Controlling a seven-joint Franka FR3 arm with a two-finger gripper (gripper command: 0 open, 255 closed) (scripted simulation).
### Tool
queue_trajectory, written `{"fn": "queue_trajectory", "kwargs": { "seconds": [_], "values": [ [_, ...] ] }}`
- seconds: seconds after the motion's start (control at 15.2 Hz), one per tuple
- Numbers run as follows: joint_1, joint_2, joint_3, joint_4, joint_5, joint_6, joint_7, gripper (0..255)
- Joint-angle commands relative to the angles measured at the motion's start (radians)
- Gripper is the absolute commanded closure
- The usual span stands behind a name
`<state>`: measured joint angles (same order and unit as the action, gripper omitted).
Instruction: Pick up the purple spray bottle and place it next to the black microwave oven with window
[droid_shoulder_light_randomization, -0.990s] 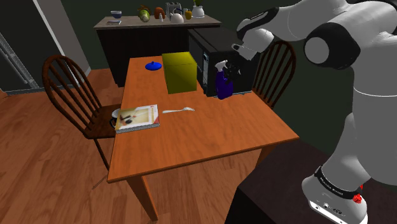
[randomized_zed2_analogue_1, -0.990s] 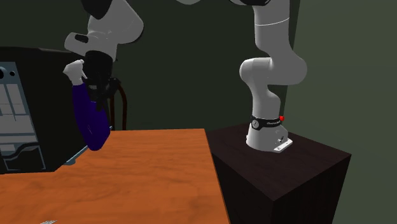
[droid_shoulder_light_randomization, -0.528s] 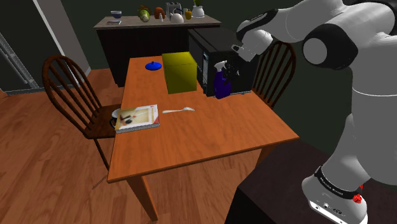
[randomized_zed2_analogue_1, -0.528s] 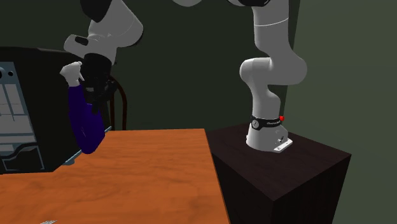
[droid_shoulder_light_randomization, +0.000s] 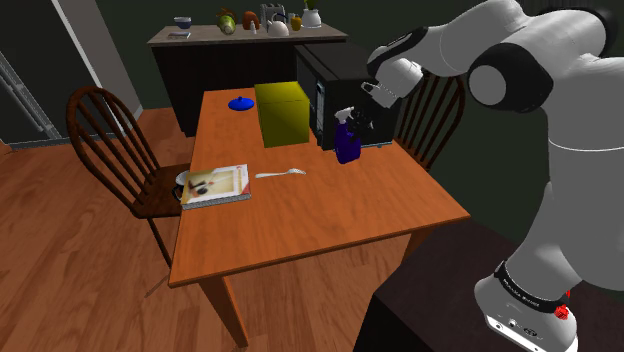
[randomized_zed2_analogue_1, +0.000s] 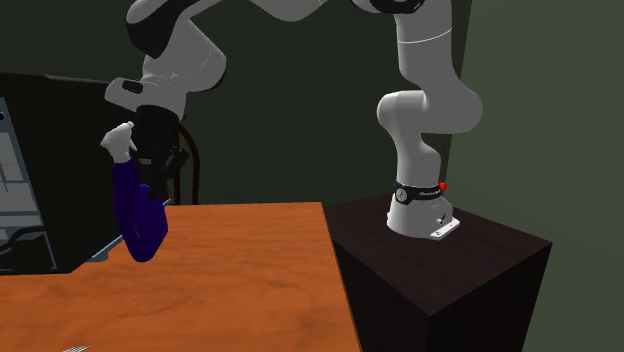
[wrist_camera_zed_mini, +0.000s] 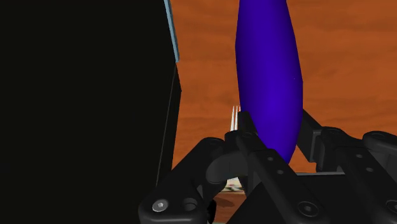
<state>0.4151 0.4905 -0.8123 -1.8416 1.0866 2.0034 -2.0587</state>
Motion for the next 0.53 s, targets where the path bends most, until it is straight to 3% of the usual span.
{"fn": "queue_trajectory", "kwargs": {
  "seconds": [0.0,0.26,0.33,0.46],
  "values": [
    [-0.020,0.046,0.007,0.008,-0.007,-0.023,0.012,255],
    [-0.021,0.046,0.007,0.008,-0.007,-0.022,0.012,255],
    [-0.020,0.046,0.007,0.008,-0.007,-0.022,0.012,0],
    [-0.020,0.046,0.007,0.008,-0.007,-0.022,0.012,0]
  ]
}}
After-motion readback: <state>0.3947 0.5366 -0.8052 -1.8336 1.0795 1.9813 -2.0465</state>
